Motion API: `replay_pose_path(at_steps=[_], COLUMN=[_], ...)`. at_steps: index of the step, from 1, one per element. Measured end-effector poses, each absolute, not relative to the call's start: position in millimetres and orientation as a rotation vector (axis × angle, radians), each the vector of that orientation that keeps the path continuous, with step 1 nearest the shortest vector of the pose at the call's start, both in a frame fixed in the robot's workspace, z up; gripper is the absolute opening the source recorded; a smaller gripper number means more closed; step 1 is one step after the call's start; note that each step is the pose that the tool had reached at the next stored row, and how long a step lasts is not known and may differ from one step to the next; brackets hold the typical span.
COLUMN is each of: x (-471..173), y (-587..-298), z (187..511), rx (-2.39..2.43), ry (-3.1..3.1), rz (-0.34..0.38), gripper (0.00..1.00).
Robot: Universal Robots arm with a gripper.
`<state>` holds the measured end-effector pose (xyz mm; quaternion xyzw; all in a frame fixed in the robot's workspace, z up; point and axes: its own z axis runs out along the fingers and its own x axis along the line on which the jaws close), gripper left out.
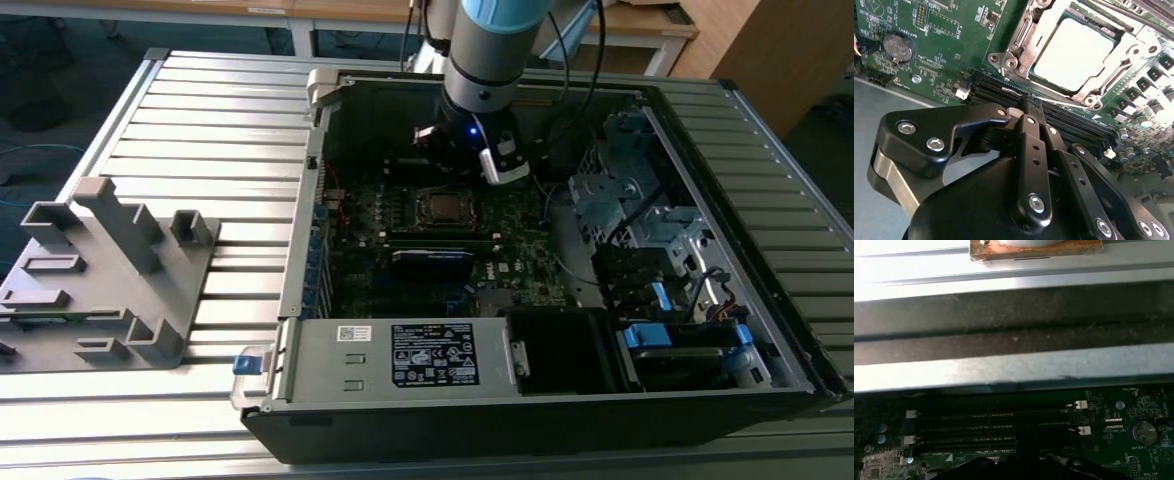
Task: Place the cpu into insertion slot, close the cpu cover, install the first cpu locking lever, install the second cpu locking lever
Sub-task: 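Install the first cpu locking lever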
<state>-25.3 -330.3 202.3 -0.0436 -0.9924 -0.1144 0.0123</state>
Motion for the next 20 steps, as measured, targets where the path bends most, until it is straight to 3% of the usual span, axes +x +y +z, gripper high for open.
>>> replay_pose_path(at_steps=[20], x=[-24.1], y=[-328.9], z=[198.2], rx=[-0.283], ry=[-3.095], rz=[-0.356], gripper=[0.11])
